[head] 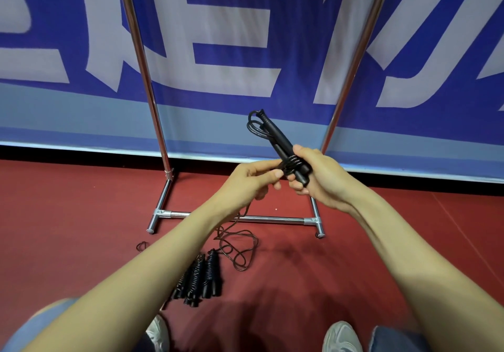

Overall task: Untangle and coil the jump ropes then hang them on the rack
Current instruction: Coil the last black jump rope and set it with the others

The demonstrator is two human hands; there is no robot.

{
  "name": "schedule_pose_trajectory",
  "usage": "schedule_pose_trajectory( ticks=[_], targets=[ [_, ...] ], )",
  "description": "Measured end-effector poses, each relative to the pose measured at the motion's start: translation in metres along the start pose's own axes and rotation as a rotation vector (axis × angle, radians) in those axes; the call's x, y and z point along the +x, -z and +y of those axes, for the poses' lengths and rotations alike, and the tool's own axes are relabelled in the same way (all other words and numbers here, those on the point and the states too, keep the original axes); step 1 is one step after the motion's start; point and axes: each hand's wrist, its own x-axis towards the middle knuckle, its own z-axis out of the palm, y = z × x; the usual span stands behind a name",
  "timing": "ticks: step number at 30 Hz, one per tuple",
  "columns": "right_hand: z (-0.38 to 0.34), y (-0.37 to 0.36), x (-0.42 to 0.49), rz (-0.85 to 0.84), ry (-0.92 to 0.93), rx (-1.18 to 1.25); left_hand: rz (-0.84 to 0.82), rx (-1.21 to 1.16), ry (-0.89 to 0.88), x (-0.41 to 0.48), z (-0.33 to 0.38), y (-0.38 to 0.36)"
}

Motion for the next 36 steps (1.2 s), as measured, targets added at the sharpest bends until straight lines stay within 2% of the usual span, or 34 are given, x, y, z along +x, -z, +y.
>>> schedule_pose_trajectory(
  ticks=[3, 13, 17, 19, 21, 23, 27, 29, 31, 33, 36],
  targets=[
    [-0.002, 0.001, 0.000, -0.055, -0.011, 0.058, 0.017, -0.065, 0.019, 0.001, -0.003, -0.001],
    [-0.001, -0.001, -0.004, -0.180, 0.119, -0.088, 0.033, -0.161, 0.070, 0.003, -0.005, 0.001],
    [-0.002, -0.001, -0.006, -0.046, 0.172, 0.002, -0.027, 0.147, -0.025, 0.003, 0.004, 0.013],
    [-0.006, 0.001, -0.007, 0.016, 0.186, 0.070, -0.089, 0.275, -0.001, 0.004, 0.006, 0.022],
    [-0.012, 0.004, -0.012, 0.019, 0.182, 0.118, -0.176, 0.295, 0.039, 0.002, 0.006, 0.030],
    [-0.017, 0.006, -0.019, -0.055, 0.153, 0.119, -0.204, 0.309, 0.066, 0.000, 0.006, 0.037],
    [-0.011, 0.001, -0.027, -0.337, -0.047, -0.084, -0.116, 0.390, 0.072, -0.002, 0.009, 0.058],
    [-0.005, 0.000, -0.027, -0.477, -0.203, -0.220, -0.243, 0.451, 0.074, -0.002, 0.011, 0.061],
    [-0.001, 0.000, -0.026, -0.547, -0.350, -0.405, -0.305, 0.502, 0.113, -0.002, 0.015, 0.055],
    [0.005, 0.000, -0.021, -0.519, -0.418, -0.618, -0.289, 0.574, 0.112, 0.001, 0.018, 0.045],
    [0.014, 0.000, -0.008, -0.330, -0.285, -1.066, -0.160, 0.671, 0.032, 0.001, 0.018, 0.026]
  ],
)
